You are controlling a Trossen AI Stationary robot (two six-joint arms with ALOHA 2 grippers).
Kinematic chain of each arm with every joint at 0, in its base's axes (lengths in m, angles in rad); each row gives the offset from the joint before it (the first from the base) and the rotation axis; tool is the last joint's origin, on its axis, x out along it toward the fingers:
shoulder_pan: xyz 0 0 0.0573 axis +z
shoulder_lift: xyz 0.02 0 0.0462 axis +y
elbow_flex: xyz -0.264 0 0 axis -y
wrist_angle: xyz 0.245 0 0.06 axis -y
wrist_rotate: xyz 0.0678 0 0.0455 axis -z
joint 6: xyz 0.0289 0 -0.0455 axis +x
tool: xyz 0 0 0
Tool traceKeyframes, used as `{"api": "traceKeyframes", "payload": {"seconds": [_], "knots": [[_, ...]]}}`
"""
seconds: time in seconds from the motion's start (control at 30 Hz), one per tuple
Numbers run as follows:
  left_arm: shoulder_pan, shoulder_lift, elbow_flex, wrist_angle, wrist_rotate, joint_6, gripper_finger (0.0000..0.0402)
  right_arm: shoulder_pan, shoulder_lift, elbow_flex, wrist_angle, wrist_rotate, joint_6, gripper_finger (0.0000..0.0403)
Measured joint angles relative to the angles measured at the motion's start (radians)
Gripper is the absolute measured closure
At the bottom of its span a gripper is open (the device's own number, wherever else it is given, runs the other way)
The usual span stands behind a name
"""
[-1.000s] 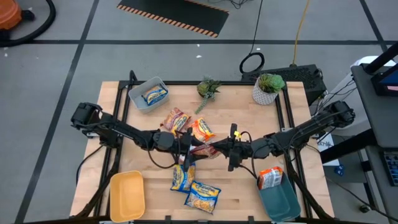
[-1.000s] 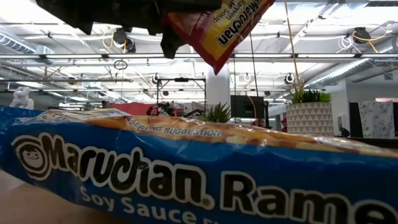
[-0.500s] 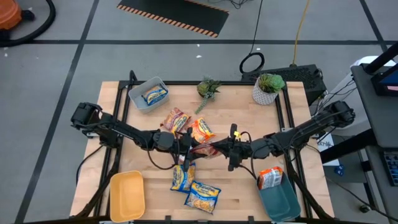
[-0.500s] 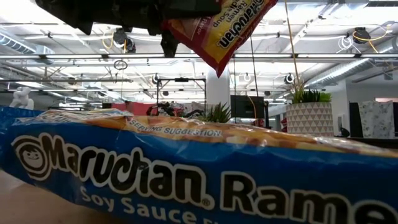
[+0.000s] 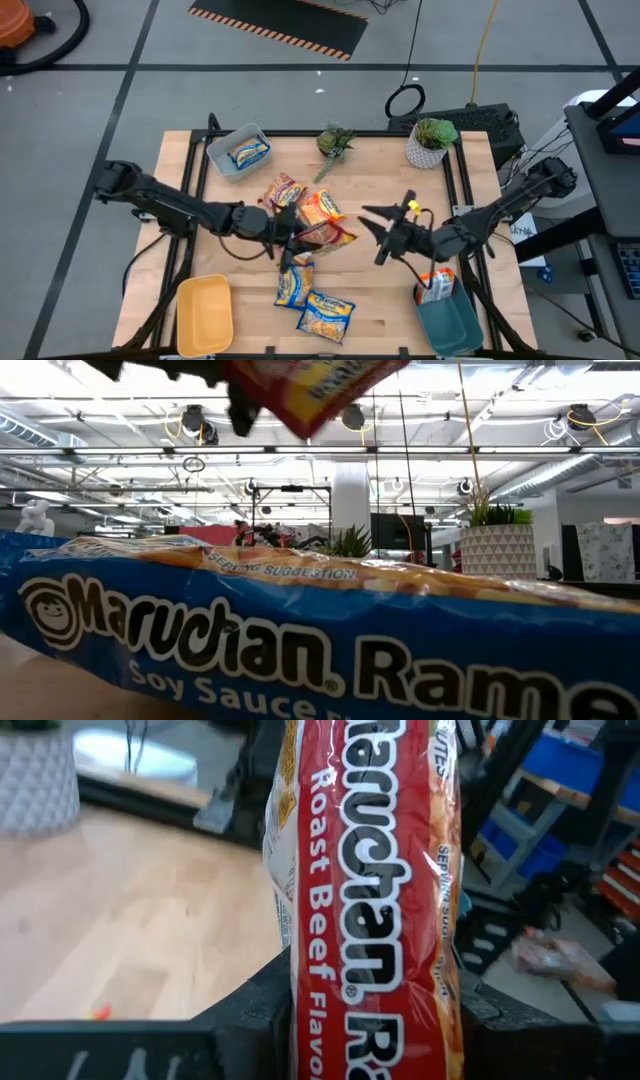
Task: Sort Maruchan noodles
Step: Put the bottom red noodle pack into the yellow bin
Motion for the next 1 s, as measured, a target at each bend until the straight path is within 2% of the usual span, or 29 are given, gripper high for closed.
{"api": "traceKeyframes", "payload": {"seconds": [0.17, 0.3, 0.57, 0.73, 0.9, 1.0], "knots": [[-0.058, -0.141, 0.000, -0.204, -0.006, -0.039, 0.0257, 0.043, -0.024, 0.000, -0.003, 0.135, 0.000, 0.0267], [-0.123, -0.247, 0.000, -0.371, -0.073, -0.092, 0.0257, 0.069, -0.033, 0.000, -0.002, 0.201, -0.017, 0.0266], [-0.252, -0.428, 0.000, -0.569, -0.115, -0.246, 0.0257, 0.077, -0.033, 0.000, 0.000, 0.208, -0.023, 0.0266], [-0.333, -0.477, 0.000, -0.778, -0.112, -0.291, 0.0257, 0.077, -0.033, 0.000, 0.000, 0.208, 0.002, 0.0266], [-0.431, -0.477, 0.000, -1.008, -0.035, -0.437, 0.0257, 0.077, -0.033, 0.000, 0.000, 0.207, 0.004, 0.0266], [-0.485, -0.465, 0.000, -1.107, -0.023, -0.552, 0.0256, 0.077, -0.033, 0.000, 0.000, 0.205, 0.005, 0.0266]]}}
